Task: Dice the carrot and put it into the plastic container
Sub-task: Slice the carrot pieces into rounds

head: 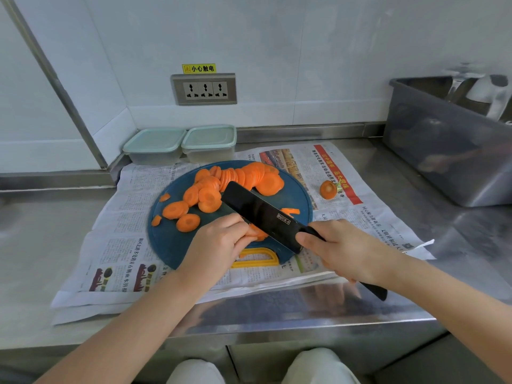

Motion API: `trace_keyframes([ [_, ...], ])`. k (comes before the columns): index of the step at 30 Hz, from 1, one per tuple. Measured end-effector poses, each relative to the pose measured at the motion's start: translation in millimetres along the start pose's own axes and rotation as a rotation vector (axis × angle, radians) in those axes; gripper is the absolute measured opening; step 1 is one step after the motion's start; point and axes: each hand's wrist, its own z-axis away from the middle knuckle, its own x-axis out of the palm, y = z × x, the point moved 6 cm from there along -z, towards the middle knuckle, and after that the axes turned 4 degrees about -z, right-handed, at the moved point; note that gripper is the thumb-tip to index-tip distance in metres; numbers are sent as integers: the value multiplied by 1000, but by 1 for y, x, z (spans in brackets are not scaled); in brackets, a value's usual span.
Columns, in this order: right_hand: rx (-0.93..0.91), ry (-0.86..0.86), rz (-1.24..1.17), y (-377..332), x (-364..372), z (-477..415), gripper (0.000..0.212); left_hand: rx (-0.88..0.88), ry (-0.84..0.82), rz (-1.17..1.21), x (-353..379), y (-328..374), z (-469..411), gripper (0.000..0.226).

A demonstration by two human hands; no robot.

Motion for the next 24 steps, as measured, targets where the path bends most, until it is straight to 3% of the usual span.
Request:
trace_keyframes([
  [8,-43,4,94,0,5,0,35,-8,-3,9,1,-2,1,7],
  [19,16,-34,-19,2,9,-4,32,12,35,-10,-2,3,1,9],
  [24,-13,-11,80,-3,12,-1,33,19,37,-23,-1,4,1,9],
])
